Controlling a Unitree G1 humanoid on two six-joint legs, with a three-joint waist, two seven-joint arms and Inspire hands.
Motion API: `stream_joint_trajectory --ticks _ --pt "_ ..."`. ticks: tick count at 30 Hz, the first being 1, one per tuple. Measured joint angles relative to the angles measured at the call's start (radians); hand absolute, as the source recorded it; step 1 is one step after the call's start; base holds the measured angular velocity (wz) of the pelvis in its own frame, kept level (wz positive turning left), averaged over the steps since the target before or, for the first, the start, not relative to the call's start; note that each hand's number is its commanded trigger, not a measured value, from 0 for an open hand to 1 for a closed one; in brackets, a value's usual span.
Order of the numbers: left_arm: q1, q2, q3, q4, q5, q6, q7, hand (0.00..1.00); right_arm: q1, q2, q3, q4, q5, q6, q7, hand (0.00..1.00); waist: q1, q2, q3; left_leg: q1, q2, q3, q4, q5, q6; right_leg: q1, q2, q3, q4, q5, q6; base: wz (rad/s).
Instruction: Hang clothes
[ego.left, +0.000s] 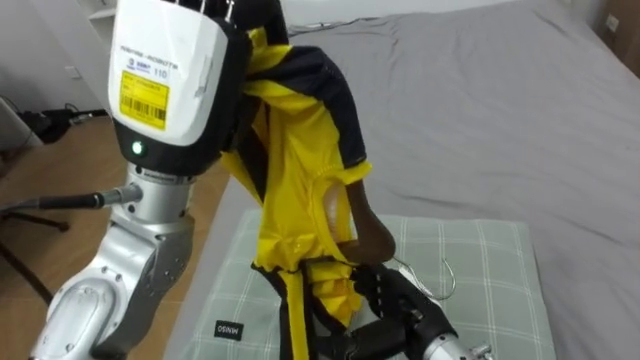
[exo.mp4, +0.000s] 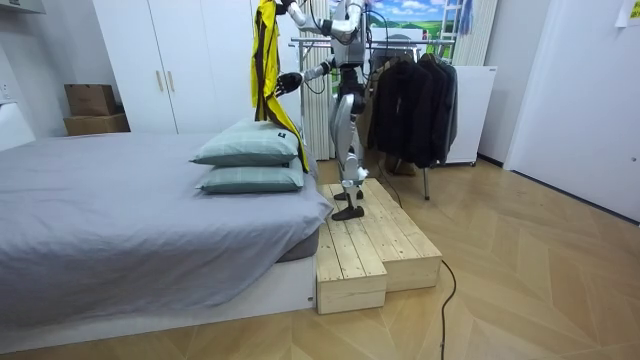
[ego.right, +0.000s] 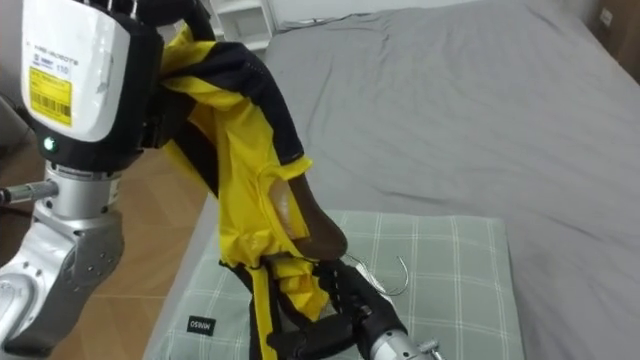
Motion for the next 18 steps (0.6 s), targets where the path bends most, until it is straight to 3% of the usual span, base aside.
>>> stream_joint_trajectory --ticks 9,18 --pt "0.0 -0.009 0.0 0.016 0.0 0.004 0.0 1.0 -0.011 0.013 -0.001 -0.023 0.07 -0.002 -0.01 0.0 -0.008 0.003 0.0013 0.002 0.0 -0.003 -0.001 0.0 0.0 0.002 0.001 -0.003 0.001 0.0 0.0 0.0" --pt "0.0 -0.019 -0.003 0.016 0.001 0.04 0.0 1.0 -0.016 0.028 -0.002 -0.025 0.135 -0.002 -0.009 0.0 -0.009 0.004 0.0012 0.001 0.0 -0.003 -0.007 0.0 0.0 -0.001 0.0 -0.002 0.001 0.0 0.0 0.0"
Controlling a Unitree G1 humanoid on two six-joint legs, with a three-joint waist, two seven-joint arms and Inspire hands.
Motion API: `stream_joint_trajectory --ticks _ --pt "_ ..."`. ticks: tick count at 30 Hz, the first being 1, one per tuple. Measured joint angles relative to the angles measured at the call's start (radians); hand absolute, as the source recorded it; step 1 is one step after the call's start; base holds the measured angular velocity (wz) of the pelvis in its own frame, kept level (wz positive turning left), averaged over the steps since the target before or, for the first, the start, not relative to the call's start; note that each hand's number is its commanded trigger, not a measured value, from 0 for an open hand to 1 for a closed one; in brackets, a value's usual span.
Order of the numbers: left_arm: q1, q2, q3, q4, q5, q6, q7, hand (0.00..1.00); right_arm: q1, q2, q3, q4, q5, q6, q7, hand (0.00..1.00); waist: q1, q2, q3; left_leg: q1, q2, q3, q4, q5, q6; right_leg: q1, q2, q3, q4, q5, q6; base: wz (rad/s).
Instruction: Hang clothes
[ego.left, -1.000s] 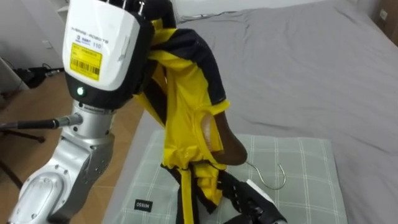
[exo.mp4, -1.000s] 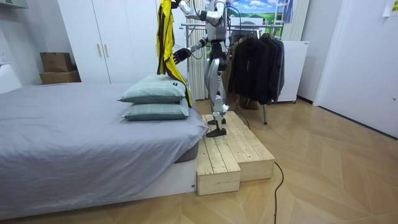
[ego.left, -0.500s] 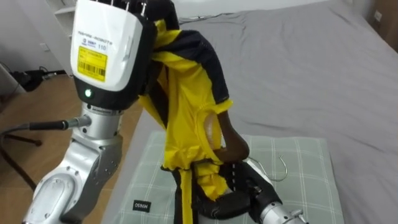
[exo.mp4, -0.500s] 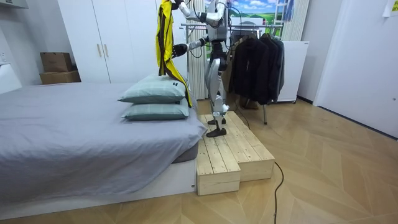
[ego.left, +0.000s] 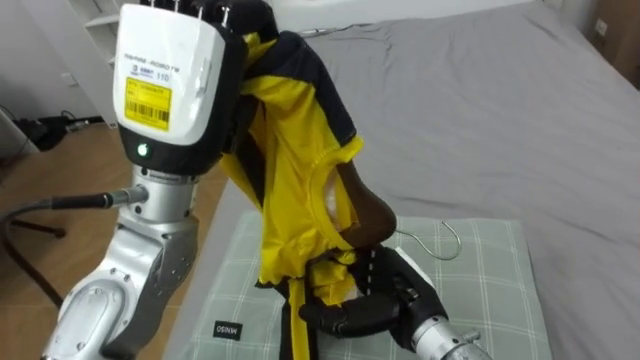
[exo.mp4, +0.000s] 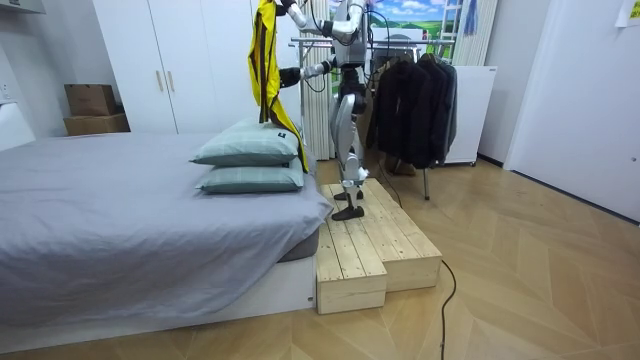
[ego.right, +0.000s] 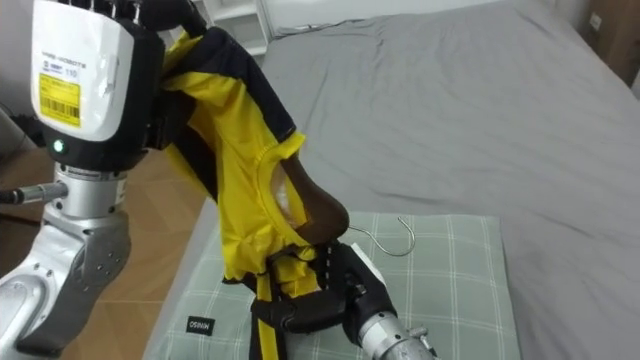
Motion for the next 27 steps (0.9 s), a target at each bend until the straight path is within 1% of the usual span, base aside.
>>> stream_joint_trajectory --ticks 7,9,11,15,18,24,27 --pt "0.0 -0.001 -0.047 0.004 0.0 0.001 0.003 1.0 -0.012 0.001 0.001 -0.018 0.077 0.0 -0.013 0.0 -0.003 0.0 -0.0002 0.004 -0.002 -0.001 0.0 0.0 0.0 0.005 -0.001 0.0 0.0 0.0 0.0 0.0" --pt "0.0 -0.009 -0.058 0.014 -0.001 0.003 0.005 1.0 -0.012 0.001 0.001 -0.035 0.095 0.0 -0.019 0.0 -0.003 0.0 -0.0003 0.005 -0.002 -0.001 0.0 0.0 0.0 0.005 -0.001 0.001 0.0 0.0 0.0 0.0" --pt "0.0 -0.017 -0.068 0.02 -0.001 0.015 0.006 1.0 -0.014 0.001 0.001 -0.04 0.105 0.0 -0.023 0.0 -0.003 0.0 -0.0003 0.005 -0.002 -0.001 -0.001 0.0 0.0 0.005 -0.002 0.002 -0.001 0.0 0.0 0.0" --pt "0.0 -0.017 -0.076 0.033 -0.012 0.025 0.005 1.0 -0.014 0.001 0.003 -0.04 0.129 0.0 -0.043 0.0 -0.003 -0.001 -0.0001 0.019 -0.002 0.001 -0.016 0.0 0.0 0.011 -0.002 0.008 -0.001 0.0 0.0 0.0" --pt "0.0 -0.017 -0.099 0.033 -0.011 0.039 0.006 1.0 -0.014 0.002 0.005 -0.04 0.166 0.0 -0.07 0.0 -0.004 -0.001 -0.0001 0.02 -0.002 0.001 -0.015 0.0 0.0 0.012 -0.002 0.012 -0.001 0.0 0.0 0.0" --pt "0.0 -0.022 -0.113 0.051 -0.011 0.04 0.006 1.0 -0.014 0.003 0.003 -0.04 0.189 0.0 -0.113 0.0 -0.004 0.0 -0.0001 0.016 -0.001 0.0 -0.014 0.0 0.0 0.01 -0.002 0.012 -0.002 0.0 0.0 0.0" --pt "0.0 -0.034 -0.126 0.051 -0.011 0.041 0.006 1.0 -0.014 0.004 0.003 -0.04 0.216 0.0 -0.128 0.0 -0.003 0.0 -0.0001 0.013 -0.001 0.0 -0.014 0.0 0.0 0.006 -0.002 0.012 -0.002 0.0 0.0 0.0"
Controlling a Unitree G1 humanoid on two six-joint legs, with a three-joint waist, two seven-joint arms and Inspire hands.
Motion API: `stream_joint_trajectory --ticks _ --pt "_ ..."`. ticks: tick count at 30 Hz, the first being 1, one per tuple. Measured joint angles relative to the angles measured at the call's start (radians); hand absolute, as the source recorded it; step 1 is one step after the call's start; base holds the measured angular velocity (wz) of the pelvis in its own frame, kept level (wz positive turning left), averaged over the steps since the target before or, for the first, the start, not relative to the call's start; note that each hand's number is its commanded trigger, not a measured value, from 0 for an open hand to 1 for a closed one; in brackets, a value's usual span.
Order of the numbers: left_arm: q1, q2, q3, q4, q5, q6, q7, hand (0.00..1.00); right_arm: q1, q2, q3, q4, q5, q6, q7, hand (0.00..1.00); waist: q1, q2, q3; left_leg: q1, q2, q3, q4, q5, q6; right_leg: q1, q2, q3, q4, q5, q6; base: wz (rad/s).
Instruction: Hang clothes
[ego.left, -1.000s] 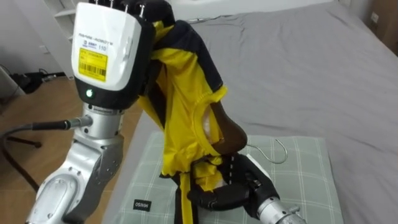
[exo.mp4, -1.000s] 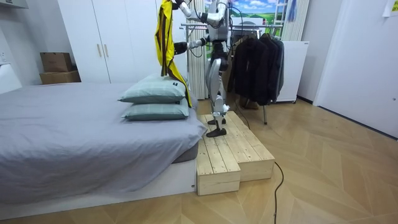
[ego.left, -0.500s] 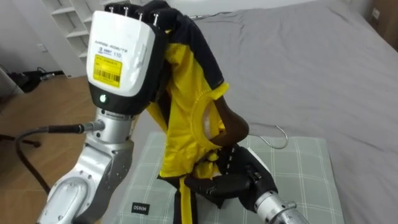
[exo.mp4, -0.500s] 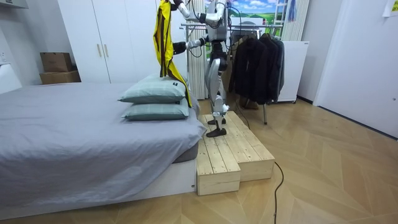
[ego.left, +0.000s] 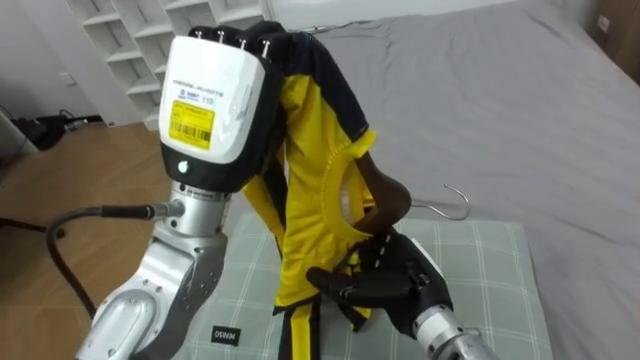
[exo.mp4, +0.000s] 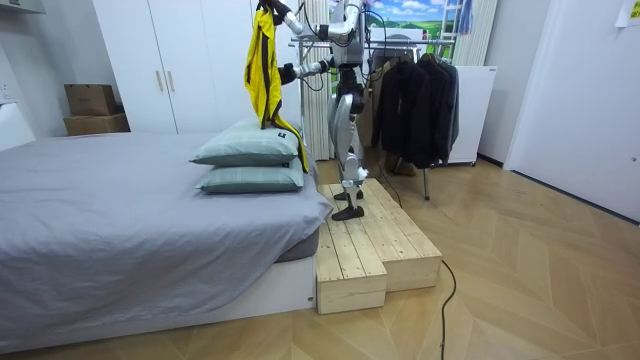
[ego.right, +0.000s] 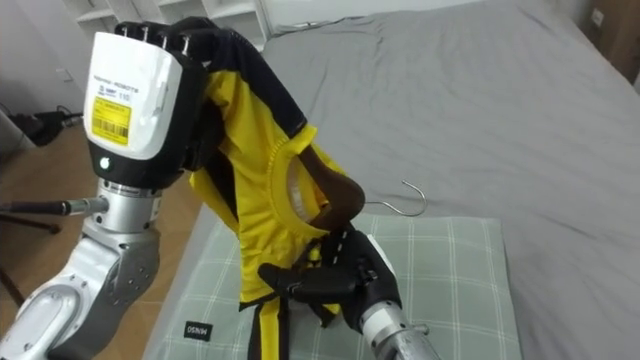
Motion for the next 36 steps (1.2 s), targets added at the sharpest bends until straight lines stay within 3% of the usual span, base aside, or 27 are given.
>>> stream_joint_trajectory --ticks 1,2,3,4,6,7,27,33,36 --pt "0.0 -0.001 -0.001 0.004 0.001 -0.001 0.0 1.0 0.0 0.001 0.0 0.0 0.009 0.0 -0.007 0.04 0.0 0.0 0.0001 -0.001 0.0 0.0 0.0 0.0 0.0 -0.001 0.0 -0.004 0.0 0.0 0.0 0.0" --pt "0.0 -0.001 -0.001 0.011 0.0 -0.001 0.0 1.0 0.0 0.002 0.0 0.0 0.016 0.0 -0.015 0.16 0.0 0.001 0.0001 0.0 0.0 0.0 0.001 0.0 0.0 -0.001 0.0 -0.008 0.0 0.0 0.0 0.0" --pt "0.0 -0.001 -0.001 0.015 -0.002 -0.001 0.0 1.0 0.0 0.003 0.0 0.0 0.019 0.0 -0.021 0.21 0.0 0.001 0.0001 0.0 0.0 0.001 0.001 0.0 0.0 -0.001 0.0 -0.008 0.0 0.0 0.0 0.0" --pt "0.0 -0.004 -0.001 0.026 -0.007 0.0 0.0 1.0 0.0 0.004 -0.001 0.0 0.027 0.0 -0.031 0.4 0.001 0.001 0.0001 0.0 0.0 0.001 0.001 0.0 0.0 -0.001 0.0 -0.008 0.0 0.0 0.0 0.0" --pt "0.0 -0.007 -0.001 0.034 -0.008 -0.001 0.0 1.0 0.0 0.005 -0.002 0.0 0.036 0.0 -0.041 0.6 0.001 0.001 0.0003 0.0 0.001 0.001 0.001 0.0 0.0 -0.001 0.0 -0.009 0.0 0.0 0.0 0.0" --pt "0.0 -0.009 -0.001 0.035 -0.008 -0.001 0.0 1.0 0.0 0.005 -0.003 0.0 0.04 0.0 -0.046 0.98 0.001 0.001 0.0004 0.0 0.001 0.002 0.001 0.0 0.0 -0.001 0.0 -0.009 0.0 0.0 0.0 0.0" --pt "0.001 -0.031 -0.02 0.046 -0.009 -0.004 0.002 1.0 0.0 0.004 -0.02 -0.002 0.012 0.0 -0.057 1.0 -0.001 0.009 0.0004 -0.012 0.003 0.024 0.0 0.0 0.0 -0.022 -0.002 0.01 0.003 0.0 0.0 -0.03" --pt "0.01 -0.031 -0.02 0.048 -0.009 -0.008 0.004 1.0 0.0 0.003 -0.03 -0.002 -0.022 0.0 -0.071 1.0 -0.002 0.003 0.0011 -0.006 0.003 0.026 -0.003 0.001 0.001 -0.02 -0.002 0.014 0.003 0.0 0.0 -0.01" --pt "0.015 -0.031 -0.019 0.048 -0.009 -0.013 0.012 1.0 0.0 0.003 -0.035 -0.002 -0.03 0.0 -0.071 1.0 -0.002 -0.012 0.0025 -0.006 0.003 0.024 -0.003 0.001 0.0 -0.019 -0.002 0.01 0.002 0.0 0.0 0.0"
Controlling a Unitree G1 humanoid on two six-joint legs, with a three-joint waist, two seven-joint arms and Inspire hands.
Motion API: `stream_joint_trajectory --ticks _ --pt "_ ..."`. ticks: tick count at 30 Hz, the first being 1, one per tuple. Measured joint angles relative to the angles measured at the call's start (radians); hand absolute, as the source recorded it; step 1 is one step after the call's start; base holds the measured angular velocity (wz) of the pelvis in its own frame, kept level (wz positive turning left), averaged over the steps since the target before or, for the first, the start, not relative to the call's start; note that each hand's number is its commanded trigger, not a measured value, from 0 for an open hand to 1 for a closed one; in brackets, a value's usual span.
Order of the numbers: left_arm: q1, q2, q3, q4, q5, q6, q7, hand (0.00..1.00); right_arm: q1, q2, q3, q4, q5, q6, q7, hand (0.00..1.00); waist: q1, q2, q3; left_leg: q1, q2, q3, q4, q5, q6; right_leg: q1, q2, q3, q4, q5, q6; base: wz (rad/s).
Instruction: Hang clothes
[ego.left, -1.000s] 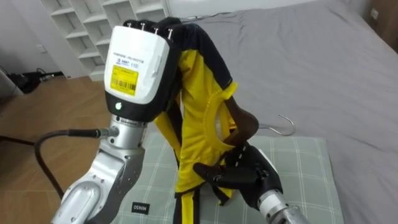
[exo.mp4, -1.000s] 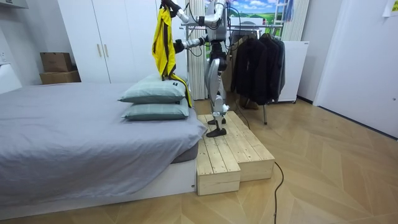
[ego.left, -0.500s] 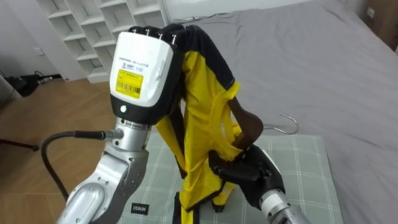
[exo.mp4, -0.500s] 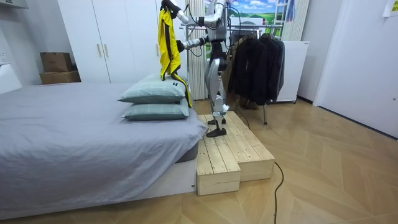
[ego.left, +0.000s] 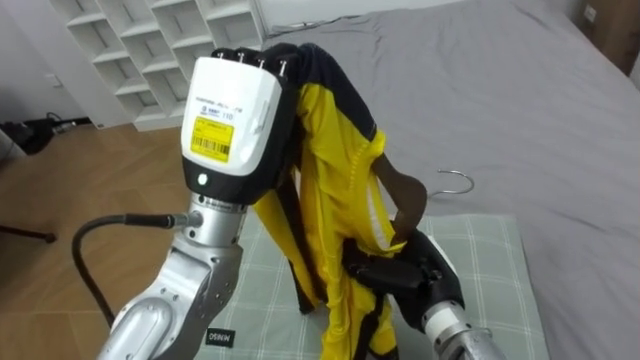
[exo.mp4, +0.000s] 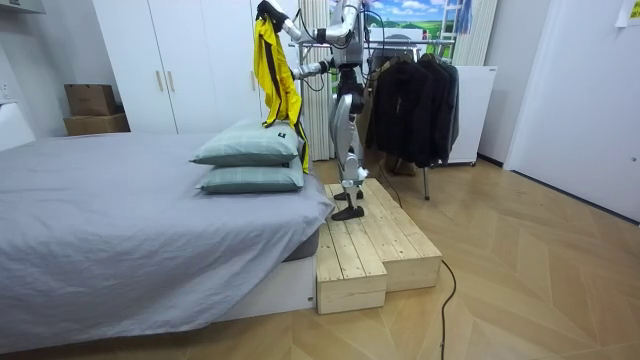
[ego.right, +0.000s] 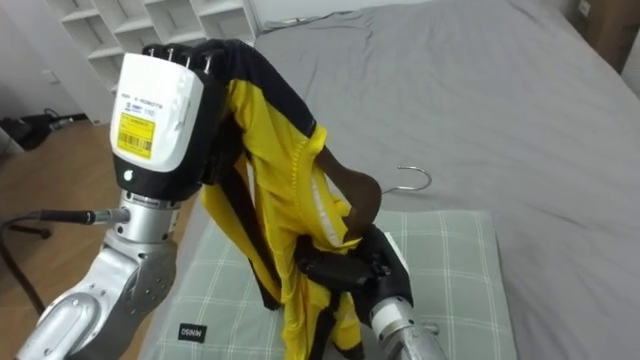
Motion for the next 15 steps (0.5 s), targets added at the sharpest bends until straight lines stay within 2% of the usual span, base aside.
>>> stream_joint_trajectory --ticks 2,5,12,15 --pt "0.003 0.0 0.0 0.0 0.001 -0.01 0.005 1.0 0.0 0.0 -0.003 0.0 -0.01 0.0 0.0 1.0 0.001 -0.019 -0.0019 -0.002 0.0 -0.001 0.0 0.0 0.0 -0.001 0.0 -0.003 0.0 0.0 0.0 0.0" --pt "0.007 0.001 0.003 0.0 0.012 -0.008 0.005 1.0 0.0 0.0 -0.031 0.0 -0.058 0.0 -0.001 1.0 0.003 -0.033 -0.0026 -0.002 -0.001 -0.001 0.0 0.0 0.0 -0.001 -0.001 -0.003 0.0 0.0 0.0 0.0" --pt "0.011 0.001 0.005 0.0 0.002 -0.009 0.003 1.0 0.0 -0.002 -0.066 -0.003 -0.126 0.0 0.0 1.0 0.001 -0.036 -0.0028 -0.001 -0.002 0.0 0.0 0.0 0.0 -0.001 -0.001 -0.002 0.0 0.001 0.002 0.0" --pt "0.012 0.001 0.008 0.0 0.0 -0.01 0.002 1.0 0.001 -0.003 -0.08 -0.003 -0.168 0.0 0.003 1.0 -0.015 -0.036 -0.0029 -0.002 -0.001 0.0 0.0 0.0 0.0 -0.001 -0.001 -0.006 0.0 0.001 0.002 0.0"
